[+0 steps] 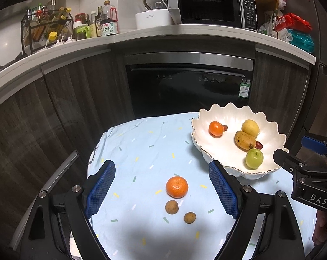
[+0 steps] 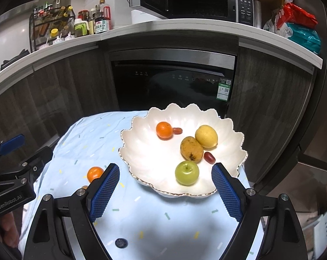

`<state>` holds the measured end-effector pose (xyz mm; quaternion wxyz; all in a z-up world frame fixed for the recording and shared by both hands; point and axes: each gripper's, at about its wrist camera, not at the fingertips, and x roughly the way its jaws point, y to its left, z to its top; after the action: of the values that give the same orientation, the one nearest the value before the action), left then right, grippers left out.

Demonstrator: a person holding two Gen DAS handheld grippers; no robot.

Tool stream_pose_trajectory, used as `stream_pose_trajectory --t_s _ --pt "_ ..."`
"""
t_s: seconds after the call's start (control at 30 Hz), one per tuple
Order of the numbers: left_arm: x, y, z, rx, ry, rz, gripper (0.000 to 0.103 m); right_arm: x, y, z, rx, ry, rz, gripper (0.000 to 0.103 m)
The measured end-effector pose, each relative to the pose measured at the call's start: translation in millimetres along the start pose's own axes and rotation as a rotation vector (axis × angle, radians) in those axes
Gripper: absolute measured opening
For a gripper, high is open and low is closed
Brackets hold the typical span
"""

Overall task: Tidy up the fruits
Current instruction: 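Withdraw both open tools from the bowl toward the tangerine and longans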

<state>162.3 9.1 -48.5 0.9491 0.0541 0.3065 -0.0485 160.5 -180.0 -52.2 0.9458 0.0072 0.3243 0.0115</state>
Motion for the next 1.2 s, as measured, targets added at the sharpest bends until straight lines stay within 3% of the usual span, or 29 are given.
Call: stream_pose_trajectory --t_s 0.47,1.2 --pt "11.4 4.5 -23.5 0.004 0.049 -0.026 0.088 -0.1 10.5 -19.4 -0.009 0.015 -0.001 0.087" --pt "53.2 8.7 -52.5 0.121 0.132 -0.143 0.087 16.2 32.5 -65.6 0.001 0.103 -0.044 0.087"
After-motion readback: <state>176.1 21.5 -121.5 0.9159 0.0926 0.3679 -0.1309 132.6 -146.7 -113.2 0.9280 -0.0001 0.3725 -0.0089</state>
